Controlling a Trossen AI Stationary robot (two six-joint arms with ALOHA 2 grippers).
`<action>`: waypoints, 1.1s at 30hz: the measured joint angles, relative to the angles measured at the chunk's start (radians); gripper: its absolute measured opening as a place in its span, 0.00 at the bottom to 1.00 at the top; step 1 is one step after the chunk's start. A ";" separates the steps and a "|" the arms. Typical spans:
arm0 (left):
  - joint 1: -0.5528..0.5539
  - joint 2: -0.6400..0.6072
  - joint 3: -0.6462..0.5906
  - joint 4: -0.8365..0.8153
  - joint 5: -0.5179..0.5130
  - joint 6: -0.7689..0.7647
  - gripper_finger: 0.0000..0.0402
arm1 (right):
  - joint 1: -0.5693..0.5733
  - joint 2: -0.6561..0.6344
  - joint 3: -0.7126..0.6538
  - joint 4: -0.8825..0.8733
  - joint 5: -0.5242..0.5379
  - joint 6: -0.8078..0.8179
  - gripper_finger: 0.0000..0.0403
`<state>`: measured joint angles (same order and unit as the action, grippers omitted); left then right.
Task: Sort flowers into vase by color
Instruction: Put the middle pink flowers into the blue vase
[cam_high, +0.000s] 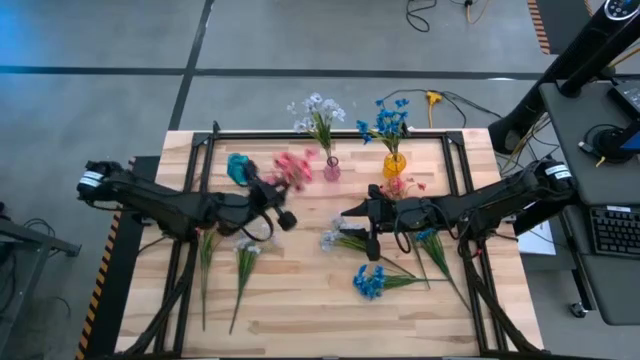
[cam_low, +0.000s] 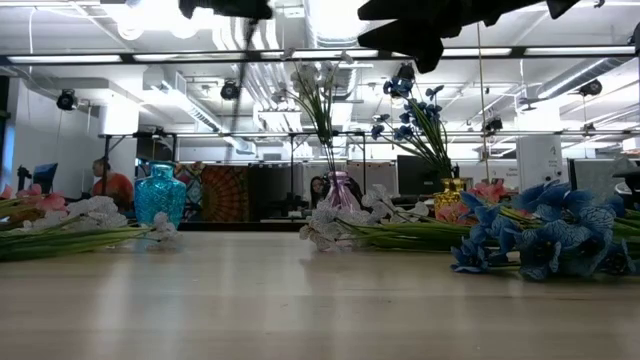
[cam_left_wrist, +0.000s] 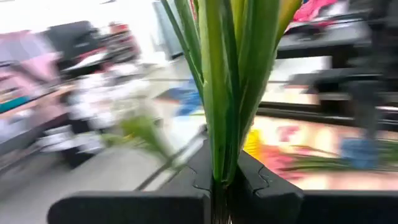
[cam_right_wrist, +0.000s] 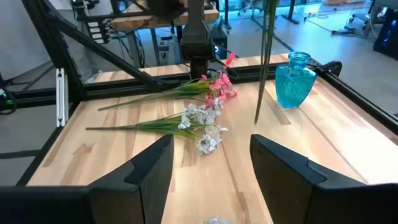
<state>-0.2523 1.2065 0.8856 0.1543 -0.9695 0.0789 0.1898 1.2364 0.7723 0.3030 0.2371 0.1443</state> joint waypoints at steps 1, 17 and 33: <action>0.000 -0.028 -0.004 -0.027 -0.044 -0.011 0.00 | 0.000 -0.005 0.000 -0.008 0.000 0.007 0.51; 0.216 -0.439 -0.182 -0.064 -0.198 -0.033 0.00 | 0.000 -0.007 0.000 -0.022 0.000 0.017 0.51; 0.293 -0.545 -0.167 -0.058 -0.254 0.110 0.00 | -0.003 -0.006 0.000 -0.011 0.053 0.029 0.51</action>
<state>0.0408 0.6613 0.7183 0.0959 -1.2233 0.1889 0.1872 1.2304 0.7723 0.2921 0.2897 0.1734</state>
